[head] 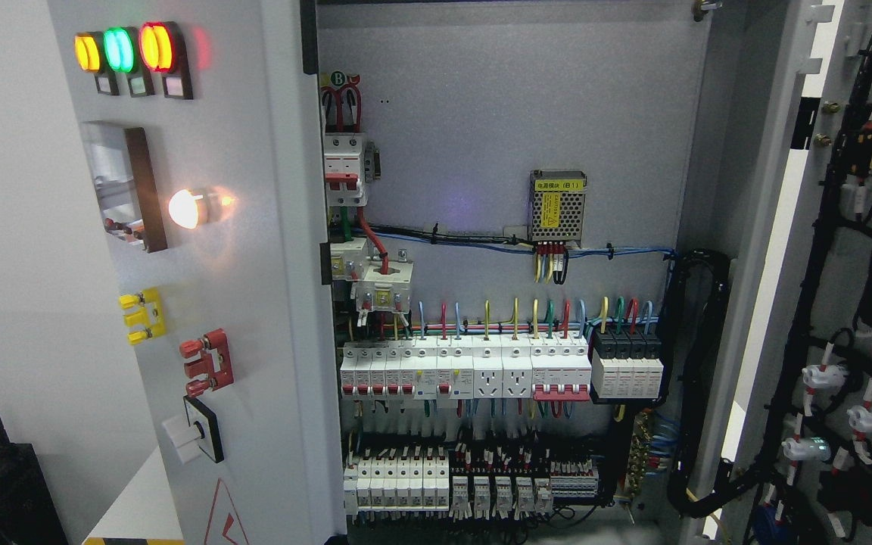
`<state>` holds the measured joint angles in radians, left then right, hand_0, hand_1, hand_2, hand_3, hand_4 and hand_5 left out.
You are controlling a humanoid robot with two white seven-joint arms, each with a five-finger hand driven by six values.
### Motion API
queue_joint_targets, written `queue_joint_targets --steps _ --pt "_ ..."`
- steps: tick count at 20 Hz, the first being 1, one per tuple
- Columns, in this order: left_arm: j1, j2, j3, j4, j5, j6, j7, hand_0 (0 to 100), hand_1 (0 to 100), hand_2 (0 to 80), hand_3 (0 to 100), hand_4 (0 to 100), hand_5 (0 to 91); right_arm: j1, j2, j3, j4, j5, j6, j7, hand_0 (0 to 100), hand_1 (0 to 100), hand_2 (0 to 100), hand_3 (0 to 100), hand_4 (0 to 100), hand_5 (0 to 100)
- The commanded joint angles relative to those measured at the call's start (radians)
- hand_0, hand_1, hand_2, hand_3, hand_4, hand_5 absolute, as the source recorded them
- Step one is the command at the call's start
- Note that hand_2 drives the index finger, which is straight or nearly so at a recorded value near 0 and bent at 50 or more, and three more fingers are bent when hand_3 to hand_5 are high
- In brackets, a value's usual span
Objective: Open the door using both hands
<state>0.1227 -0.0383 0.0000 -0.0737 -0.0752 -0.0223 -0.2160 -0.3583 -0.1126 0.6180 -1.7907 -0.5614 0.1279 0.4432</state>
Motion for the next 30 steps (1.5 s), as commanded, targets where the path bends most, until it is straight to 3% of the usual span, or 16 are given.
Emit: queue_joint_targets --steps 1,11,22,30 --pt "0.000 0.000 0.006 0.000 0.000 0.001 0.000 0 0 0.0 0 3 0.0 0.010 0.002 0.052 -0.026 0.000 -0.001 0.002 0 0 0 0 0 0" --pt "0.000 0.000 0.006 0.000 0.000 0.001 0.000 0 0 0.0 0 3 0.0 0.009 0.005 0.088 -0.032 0.001 -0.001 0.006 0 0 0 0 0 0" --pt "0.000 0.000 0.006 0.000 0.000 0.001 0.000 0 0 0.0 0 3 0.0 0.002 0.045 0.114 -0.032 0.003 0.004 0.005 0 0 0 0 0 0" --pt "0.000 0.000 0.006 0.000 0.000 0.001 0.000 0 0 0.0 0 3 0.0 -0.002 0.054 0.128 -0.032 0.006 0.007 0.005 0 0 0 0 0 0"
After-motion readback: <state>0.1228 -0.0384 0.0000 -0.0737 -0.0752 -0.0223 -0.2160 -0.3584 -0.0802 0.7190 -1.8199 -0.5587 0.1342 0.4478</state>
